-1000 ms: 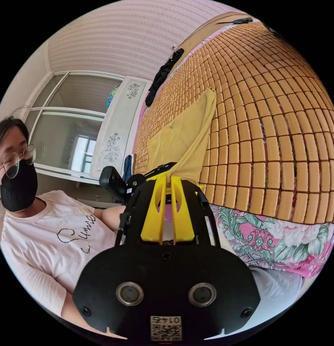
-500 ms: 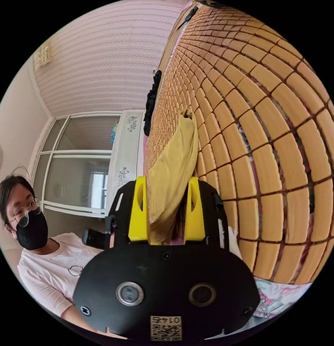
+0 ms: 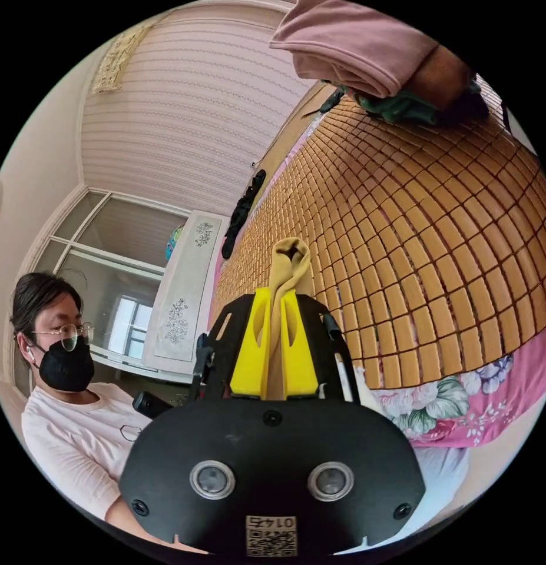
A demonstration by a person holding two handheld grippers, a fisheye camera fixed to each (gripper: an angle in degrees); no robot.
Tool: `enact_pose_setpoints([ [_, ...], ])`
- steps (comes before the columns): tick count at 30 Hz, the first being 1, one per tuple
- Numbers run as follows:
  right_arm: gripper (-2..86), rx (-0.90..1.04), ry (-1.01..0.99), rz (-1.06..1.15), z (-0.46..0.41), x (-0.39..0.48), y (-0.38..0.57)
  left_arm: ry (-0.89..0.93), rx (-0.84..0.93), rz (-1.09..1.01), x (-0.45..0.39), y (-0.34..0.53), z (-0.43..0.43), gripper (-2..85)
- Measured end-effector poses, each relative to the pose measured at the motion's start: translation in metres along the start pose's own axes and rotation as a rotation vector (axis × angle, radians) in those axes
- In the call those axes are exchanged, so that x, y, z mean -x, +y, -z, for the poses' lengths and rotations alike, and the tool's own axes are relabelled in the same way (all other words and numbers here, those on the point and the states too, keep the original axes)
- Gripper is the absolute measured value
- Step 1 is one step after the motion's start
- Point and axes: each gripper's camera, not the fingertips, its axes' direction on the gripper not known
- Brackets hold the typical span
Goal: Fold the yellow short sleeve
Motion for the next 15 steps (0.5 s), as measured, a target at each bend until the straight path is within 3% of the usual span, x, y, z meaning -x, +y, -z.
enact_pose_setpoints([
  [6,1.5,0.143,0.095,0.152,-0.068,0.066,-0.014,-0.169,-0.090,0.164,0.046,0.011,0.067,-0.8],
  [15,2.1,0.374,0.174,0.190,-0.268,0.101,0.002,-0.425,-0.018,0.476,0.126,0.060,0.112,-0.4],
])
